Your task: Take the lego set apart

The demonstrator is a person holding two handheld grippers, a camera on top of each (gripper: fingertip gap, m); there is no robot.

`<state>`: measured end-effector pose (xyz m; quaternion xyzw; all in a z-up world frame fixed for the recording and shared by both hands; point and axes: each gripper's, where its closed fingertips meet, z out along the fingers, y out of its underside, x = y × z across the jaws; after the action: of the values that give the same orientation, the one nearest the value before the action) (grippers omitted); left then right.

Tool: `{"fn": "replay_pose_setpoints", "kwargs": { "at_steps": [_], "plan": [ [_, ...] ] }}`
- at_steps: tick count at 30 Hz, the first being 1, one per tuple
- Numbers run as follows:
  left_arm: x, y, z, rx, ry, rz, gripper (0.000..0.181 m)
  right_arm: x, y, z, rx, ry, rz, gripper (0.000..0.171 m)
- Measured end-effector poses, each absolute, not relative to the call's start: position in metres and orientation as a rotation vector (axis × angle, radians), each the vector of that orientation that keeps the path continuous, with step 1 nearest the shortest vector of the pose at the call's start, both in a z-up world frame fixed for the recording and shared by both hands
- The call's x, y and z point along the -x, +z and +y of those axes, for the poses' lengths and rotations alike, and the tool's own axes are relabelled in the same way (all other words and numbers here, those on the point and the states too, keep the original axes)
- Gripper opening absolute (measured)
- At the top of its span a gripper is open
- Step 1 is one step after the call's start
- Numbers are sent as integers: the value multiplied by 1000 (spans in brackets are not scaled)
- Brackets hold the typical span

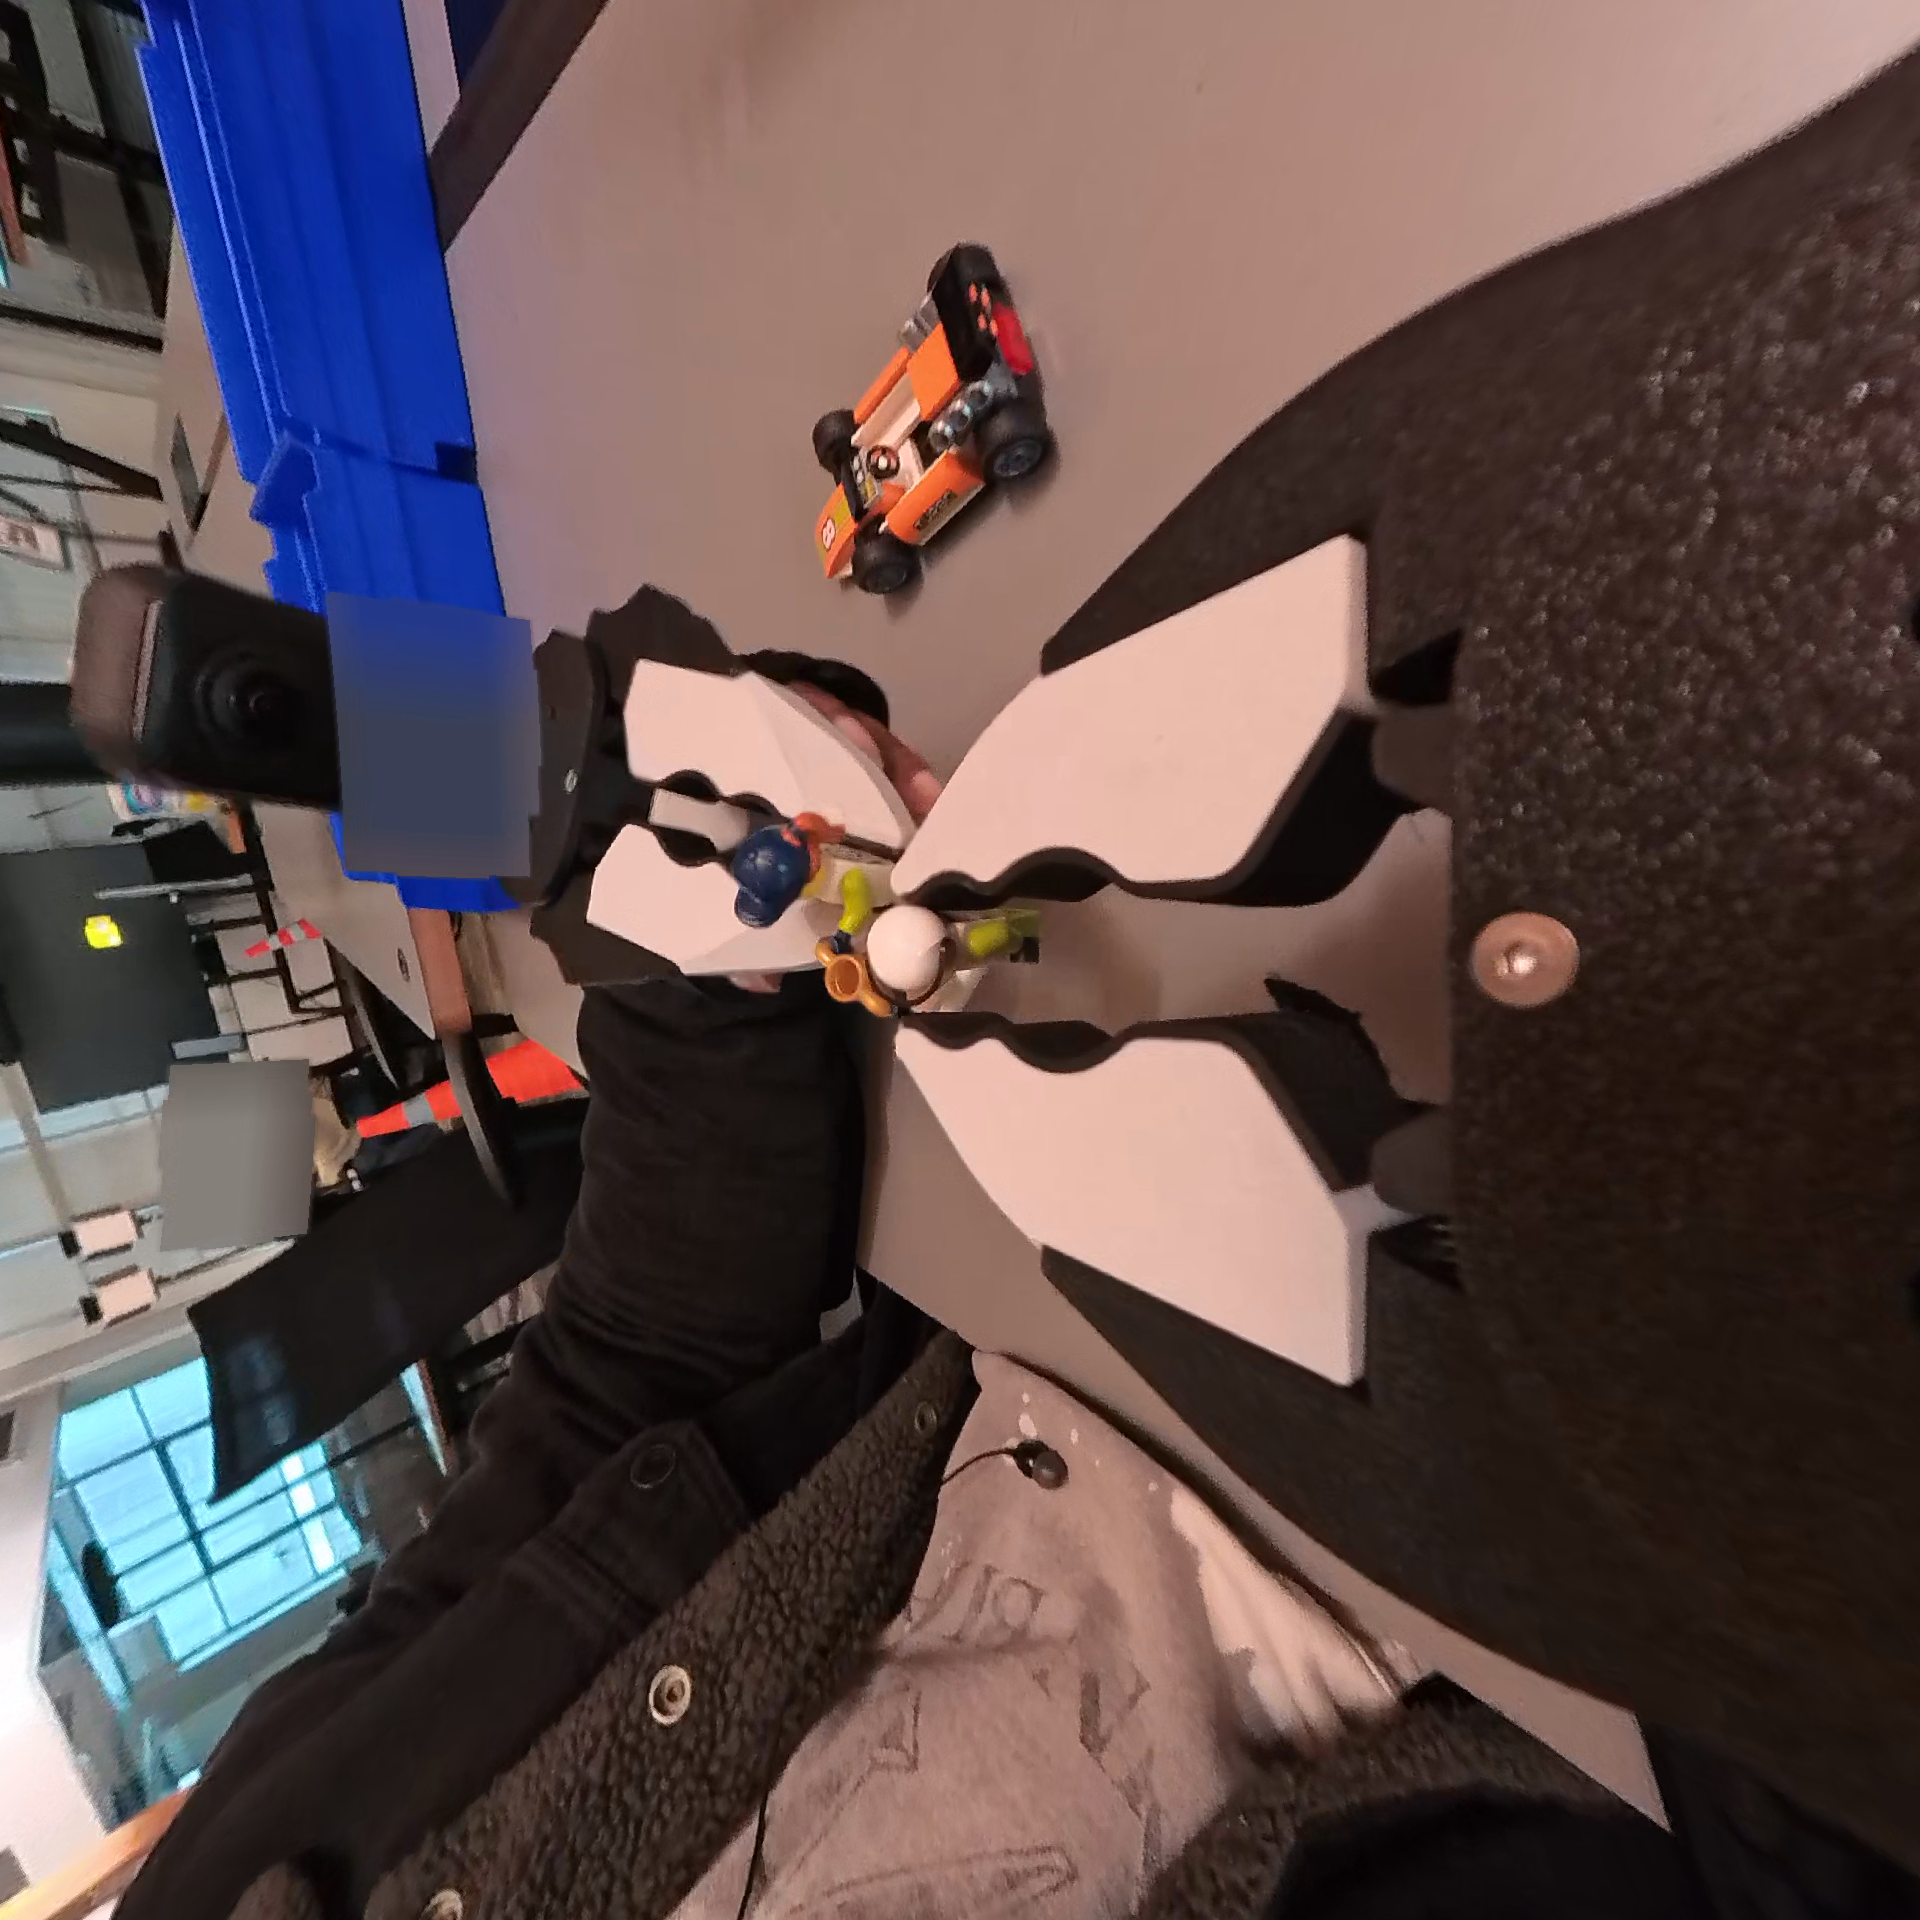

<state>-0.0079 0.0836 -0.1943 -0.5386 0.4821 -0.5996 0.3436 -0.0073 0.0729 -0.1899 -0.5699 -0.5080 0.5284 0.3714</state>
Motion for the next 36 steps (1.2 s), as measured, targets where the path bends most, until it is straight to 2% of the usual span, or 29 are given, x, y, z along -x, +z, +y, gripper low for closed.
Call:
{"fn": "replay_pose_setpoints", "kwargs": {
  "at_steps": [5, 13, 20, 22, 28, 36],
  "plan": [
    [11, -190, 98, 1412, -1476, 1195, 8, -2, -193, 93, 1515, 1272, -1212, 10],
    [8, -211, 111, 1532, -1274, 1239, 8, -8, -183, 109, 1516, 1091, -1156, 21],
    [3, -230, 109, 1588, -1158, 1331, 8, 3, -224, 105, 1651, 871, -1356, 20],
    [4, -234, 112, 1609, -1126, 1335, 8, 5, -230, 104, 1667, 841, -1388, 10],
    [5, -246, 123, 1750, -1058, 1304, 8, 2, -238, 108, 1664, 724, -1439, 8],
    [7, -250, 121, 1774, -1045, 1332, 8, -12, -232, 102, 1665, 786, -1433, 8]
  ]
}}
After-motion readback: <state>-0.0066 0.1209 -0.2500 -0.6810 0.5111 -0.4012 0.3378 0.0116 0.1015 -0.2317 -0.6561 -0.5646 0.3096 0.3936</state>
